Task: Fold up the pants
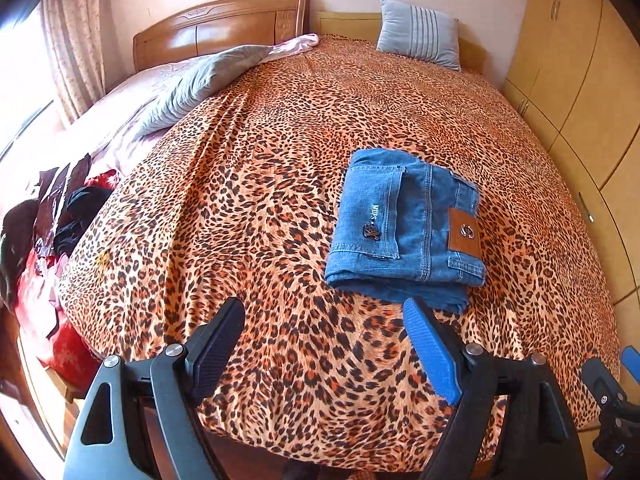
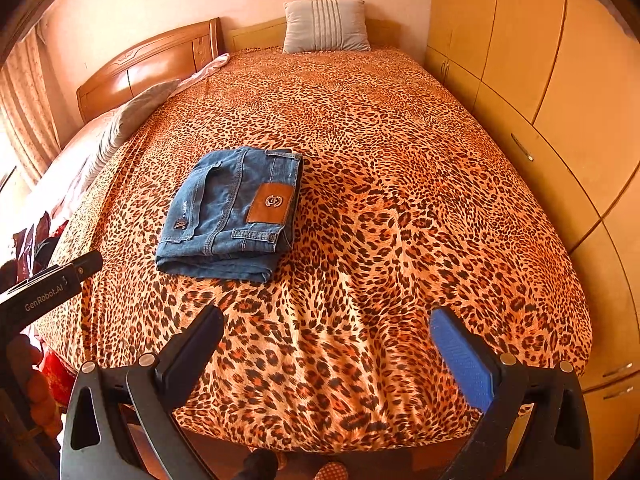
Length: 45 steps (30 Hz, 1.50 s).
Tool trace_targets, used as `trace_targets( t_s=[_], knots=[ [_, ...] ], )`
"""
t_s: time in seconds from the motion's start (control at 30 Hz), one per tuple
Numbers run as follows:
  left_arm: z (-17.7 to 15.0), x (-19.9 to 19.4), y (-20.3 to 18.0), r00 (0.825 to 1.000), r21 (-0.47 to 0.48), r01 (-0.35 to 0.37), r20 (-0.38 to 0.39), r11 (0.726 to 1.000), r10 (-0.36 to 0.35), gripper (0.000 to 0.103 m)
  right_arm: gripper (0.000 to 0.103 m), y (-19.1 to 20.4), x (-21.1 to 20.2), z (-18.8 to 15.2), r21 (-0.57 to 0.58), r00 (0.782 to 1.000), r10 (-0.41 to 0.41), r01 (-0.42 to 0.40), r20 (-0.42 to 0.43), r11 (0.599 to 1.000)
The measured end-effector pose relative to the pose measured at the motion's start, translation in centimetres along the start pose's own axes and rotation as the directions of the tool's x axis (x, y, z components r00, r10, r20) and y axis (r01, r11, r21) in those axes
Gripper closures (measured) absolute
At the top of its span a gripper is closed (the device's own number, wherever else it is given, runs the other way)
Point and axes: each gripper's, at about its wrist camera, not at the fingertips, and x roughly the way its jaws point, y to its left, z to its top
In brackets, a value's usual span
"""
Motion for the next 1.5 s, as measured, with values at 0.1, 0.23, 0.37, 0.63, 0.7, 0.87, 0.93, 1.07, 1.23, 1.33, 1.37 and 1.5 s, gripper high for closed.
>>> trace_targets(
  t_s=[0.1,0.23,0.37,0.63,0.7,0.87,0.93,1.07,1.23,1.33,1.37,1.5],
  knots=[
    [-1.2,-1.0,-1.1,0.995,0.041,-0.100,0.003,0.994,0.100,0.024,0.000,0.1,-0.6,-0.3,-0.015,1.000,-0.014,0.014,0.014,1.000],
    [-2.3,-1.9,-2.2,0.992,0.074,-0.129,0.016,0.989,0.128,0.024,0.000,-0.1,-1.0,-0.6,-0.021,1.000,-0.013,0.013,0.023,1.000],
    [-2.6,-2.2,-2.8,0.993,0.089,-0.119,0.011,0.989,0.119,0.024,0.000,-0.6,-1.6,-0.6,-0.007,0.998,-0.028,0.028,0.050,1.000],
    [-3.0,-2.5,-3.8,0.997,0.103,-0.076,0.000,0.992,0.077,0.023,0.000,-1.6,-2.3,-0.9,0.016,0.995,-0.055,0.054,0.087,0.998],
    [-2.9,-2.5,-3.8,0.998,0.105,-0.060,-0.004,0.993,0.061,0.023,0.000,-1.8,-2.5,-1.0,0.026,0.993,-0.061,0.059,0.096,0.998],
    [-2.8,-2.7,-3.7,1.000,0.102,-0.025,-0.010,0.994,0.026,0.023,0.000,-2.1,-2.5,-0.9,0.038,0.992,-0.075,0.071,0.100,0.997],
    [-2.8,-2.7,-3.6,1.000,0.106,-0.014,-0.011,0.994,0.015,0.023,0.000,-2.0,-2.4,-0.9,0.035,0.993,-0.077,0.074,0.094,0.997],
    [-3.0,-2.9,-3.8,1.000,0.119,0.007,-0.009,0.993,-0.006,0.023,0.000,-1.6,-2.3,-1.0,0.026,0.993,-0.078,0.076,0.091,0.997],
    [-3.1,-2.8,-3.9,1.000,0.130,0.013,-0.010,0.991,-0.012,0.023,0.000,-1.6,-2.2,-1.0,0.026,0.993,-0.083,0.081,0.089,0.996],
    [-3.1,-2.7,-3.8,0.999,0.127,0.028,-0.023,0.991,-0.025,0.023,0.000,-1.7,-2.3,-1.1,0.034,0.991,-0.095,0.092,0.091,0.995],
    [-3.0,-2.7,-3.9,0.999,0.130,0.030,-0.021,0.991,-0.027,0.023,0.000,-1.8,-2.3,-1.1,0.036,0.991,-0.097,0.094,0.089,0.995],
    [-3.0,-2.9,-4.3,1.000,0.140,0.029,-0.006,0.990,-0.028,0.023,0.000,-2.1,-2.3,-1.3,0.043,0.991,-0.104,0.101,0.080,0.994]
  ],
)
